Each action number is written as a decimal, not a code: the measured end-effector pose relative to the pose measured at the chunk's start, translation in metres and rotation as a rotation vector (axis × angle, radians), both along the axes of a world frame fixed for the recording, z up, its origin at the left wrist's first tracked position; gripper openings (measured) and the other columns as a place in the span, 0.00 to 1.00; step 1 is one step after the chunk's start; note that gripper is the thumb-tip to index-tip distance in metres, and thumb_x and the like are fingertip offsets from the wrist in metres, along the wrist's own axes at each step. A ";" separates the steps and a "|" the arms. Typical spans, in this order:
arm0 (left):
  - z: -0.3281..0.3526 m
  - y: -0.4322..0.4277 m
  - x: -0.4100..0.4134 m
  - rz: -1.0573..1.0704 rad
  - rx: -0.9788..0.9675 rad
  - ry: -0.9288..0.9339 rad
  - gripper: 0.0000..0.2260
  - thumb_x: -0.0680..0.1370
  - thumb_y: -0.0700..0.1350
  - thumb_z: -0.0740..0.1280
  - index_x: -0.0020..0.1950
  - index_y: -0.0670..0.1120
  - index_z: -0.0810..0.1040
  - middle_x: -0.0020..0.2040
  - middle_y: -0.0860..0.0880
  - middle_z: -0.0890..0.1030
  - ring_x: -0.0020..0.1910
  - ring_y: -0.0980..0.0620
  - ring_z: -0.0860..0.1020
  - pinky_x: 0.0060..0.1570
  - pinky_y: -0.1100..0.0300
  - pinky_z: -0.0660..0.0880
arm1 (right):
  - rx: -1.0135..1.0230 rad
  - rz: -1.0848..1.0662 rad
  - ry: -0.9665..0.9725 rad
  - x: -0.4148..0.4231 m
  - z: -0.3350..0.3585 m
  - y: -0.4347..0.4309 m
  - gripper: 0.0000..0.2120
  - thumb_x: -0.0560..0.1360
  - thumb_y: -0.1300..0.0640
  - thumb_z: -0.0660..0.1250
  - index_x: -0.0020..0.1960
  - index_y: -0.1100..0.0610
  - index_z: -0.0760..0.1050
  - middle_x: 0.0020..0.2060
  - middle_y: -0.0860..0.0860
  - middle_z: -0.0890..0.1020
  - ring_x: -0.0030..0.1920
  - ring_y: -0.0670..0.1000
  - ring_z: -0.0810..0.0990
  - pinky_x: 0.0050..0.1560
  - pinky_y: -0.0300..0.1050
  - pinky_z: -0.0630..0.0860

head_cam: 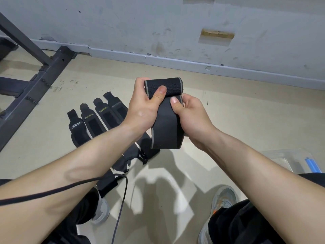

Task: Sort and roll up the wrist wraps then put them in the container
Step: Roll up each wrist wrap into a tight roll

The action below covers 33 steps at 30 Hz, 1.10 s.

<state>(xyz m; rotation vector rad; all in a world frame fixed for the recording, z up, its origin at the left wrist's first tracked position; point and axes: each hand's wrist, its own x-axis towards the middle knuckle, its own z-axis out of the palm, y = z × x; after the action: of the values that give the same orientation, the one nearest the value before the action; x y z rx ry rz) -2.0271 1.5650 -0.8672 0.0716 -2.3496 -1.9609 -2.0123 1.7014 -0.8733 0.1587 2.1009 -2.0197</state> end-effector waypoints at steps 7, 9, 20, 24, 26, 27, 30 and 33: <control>0.004 -0.009 -0.001 -0.124 0.070 0.027 0.12 0.81 0.38 0.69 0.55 0.54 0.71 0.41 0.52 0.79 0.40 0.55 0.77 0.43 0.56 0.77 | -0.090 -0.019 0.013 -0.008 0.013 0.008 0.11 0.84 0.61 0.61 0.49 0.56 0.80 0.38 0.47 0.85 0.37 0.44 0.83 0.36 0.35 0.76; 0.006 -0.010 0.000 -0.144 0.069 0.014 0.13 0.79 0.37 0.69 0.54 0.56 0.73 0.44 0.49 0.80 0.40 0.51 0.78 0.45 0.48 0.79 | -0.162 -0.029 -0.065 -0.011 0.017 0.011 0.12 0.82 0.53 0.63 0.45 0.54 0.83 0.38 0.49 0.86 0.40 0.48 0.84 0.43 0.42 0.77; 0.015 -0.002 0.007 -0.134 0.446 -0.375 0.18 0.77 0.28 0.66 0.62 0.46 0.76 0.48 0.38 0.82 0.42 0.43 0.81 0.41 0.54 0.80 | -0.108 0.004 -0.010 -0.009 0.010 0.010 0.14 0.86 0.54 0.59 0.60 0.62 0.79 0.44 0.54 0.85 0.39 0.48 0.84 0.36 0.39 0.78; 0.019 0.003 0.010 -0.073 0.577 -0.576 0.17 0.78 0.30 0.60 0.66 0.32 0.75 0.60 0.31 0.82 0.55 0.33 0.84 0.51 0.43 0.83 | 0.093 -0.035 0.054 -0.007 -0.002 0.004 0.09 0.85 0.50 0.61 0.56 0.55 0.75 0.49 0.50 0.85 0.49 0.51 0.84 0.54 0.52 0.81; 0.019 0.005 0.012 -0.046 0.556 -0.643 0.16 0.77 0.33 0.60 0.63 0.28 0.76 0.59 0.29 0.81 0.51 0.33 0.84 0.53 0.41 0.82 | 0.181 -0.033 0.053 -0.004 -0.005 0.001 0.13 0.83 0.45 0.59 0.56 0.54 0.73 0.51 0.51 0.84 0.54 0.54 0.83 0.61 0.59 0.78; 0.019 0.006 0.012 -0.045 0.552 -0.653 0.16 0.77 0.34 0.61 0.61 0.28 0.77 0.58 0.29 0.81 0.49 0.34 0.83 0.54 0.42 0.81 | 0.236 -0.023 0.060 -0.003 -0.005 0.000 0.16 0.83 0.43 0.57 0.57 0.55 0.71 0.52 0.51 0.83 0.55 0.56 0.82 0.61 0.61 0.77; 0.020 0.007 0.011 -0.069 0.571 -0.658 0.13 0.79 0.41 0.62 0.56 0.35 0.81 0.51 0.35 0.82 0.47 0.39 0.82 0.53 0.47 0.80 | 0.447 0.032 0.110 0.001 -0.002 0.003 0.20 0.85 0.41 0.52 0.58 0.57 0.69 0.52 0.51 0.81 0.55 0.56 0.80 0.60 0.61 0.75; 0.017 0.006 0.007 -0.083 0.509 -0.638 0.21 0.79 0.54 0.67 0.64 0.39 0.79 0.54 0.39 0.84 0.50 0.42 0.84 0.56 0.47 0.80 | 0.538 0.095 0.120 0.005 0.000 0.006 0.21 0.85 0.40 0.50 0.59 0.55 0.71 0.51 0.52 0.82 0.52 0.55 0.80 0.58 0.58 0.76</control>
<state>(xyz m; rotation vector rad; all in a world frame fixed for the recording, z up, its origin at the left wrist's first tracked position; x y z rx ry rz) -2.0197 1.5705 -0.8505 0.7392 -2.0738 -2.8626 -2.0074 1.7078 -0.8734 0.0212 2.6258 -1.4013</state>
